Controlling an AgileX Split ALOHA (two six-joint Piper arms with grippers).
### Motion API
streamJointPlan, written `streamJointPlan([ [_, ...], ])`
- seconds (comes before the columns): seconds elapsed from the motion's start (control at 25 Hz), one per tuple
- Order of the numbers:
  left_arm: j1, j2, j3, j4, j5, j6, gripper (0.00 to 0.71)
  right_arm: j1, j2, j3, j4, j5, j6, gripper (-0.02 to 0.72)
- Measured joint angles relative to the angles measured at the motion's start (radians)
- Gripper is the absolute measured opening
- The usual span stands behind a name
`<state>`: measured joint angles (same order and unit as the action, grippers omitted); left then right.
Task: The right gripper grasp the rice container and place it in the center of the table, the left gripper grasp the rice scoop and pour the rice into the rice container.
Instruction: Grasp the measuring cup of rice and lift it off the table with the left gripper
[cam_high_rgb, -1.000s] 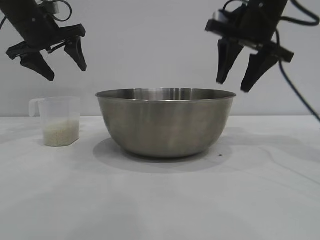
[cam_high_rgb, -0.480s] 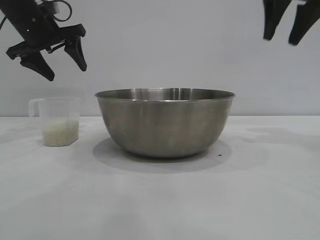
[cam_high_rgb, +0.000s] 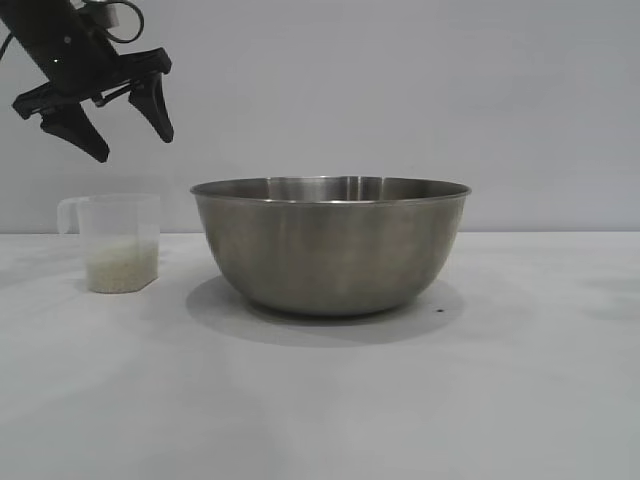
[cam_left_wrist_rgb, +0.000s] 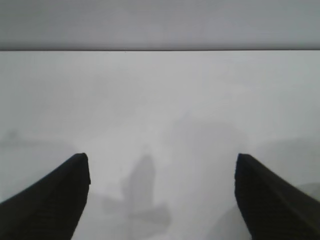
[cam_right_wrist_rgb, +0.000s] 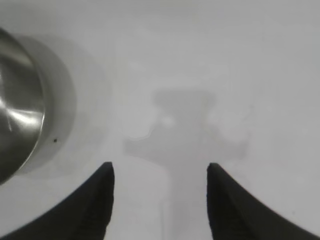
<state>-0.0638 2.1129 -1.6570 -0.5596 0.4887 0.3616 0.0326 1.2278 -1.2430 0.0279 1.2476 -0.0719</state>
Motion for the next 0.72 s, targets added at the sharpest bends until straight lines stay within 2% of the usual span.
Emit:
streamJointPlan([
  [0.44,0.0,0.0,0.0,0.002,0.0,0.0,0.55,0.0,-0.554,0.384,-0.016,0.007,0.051,0.356],
  [0.72,0.0,0.0,0.0,0.025,0.001,0.0,0.55,0.0,-0.874,0.605,0.002,-0.06,0.058,0.356],
])
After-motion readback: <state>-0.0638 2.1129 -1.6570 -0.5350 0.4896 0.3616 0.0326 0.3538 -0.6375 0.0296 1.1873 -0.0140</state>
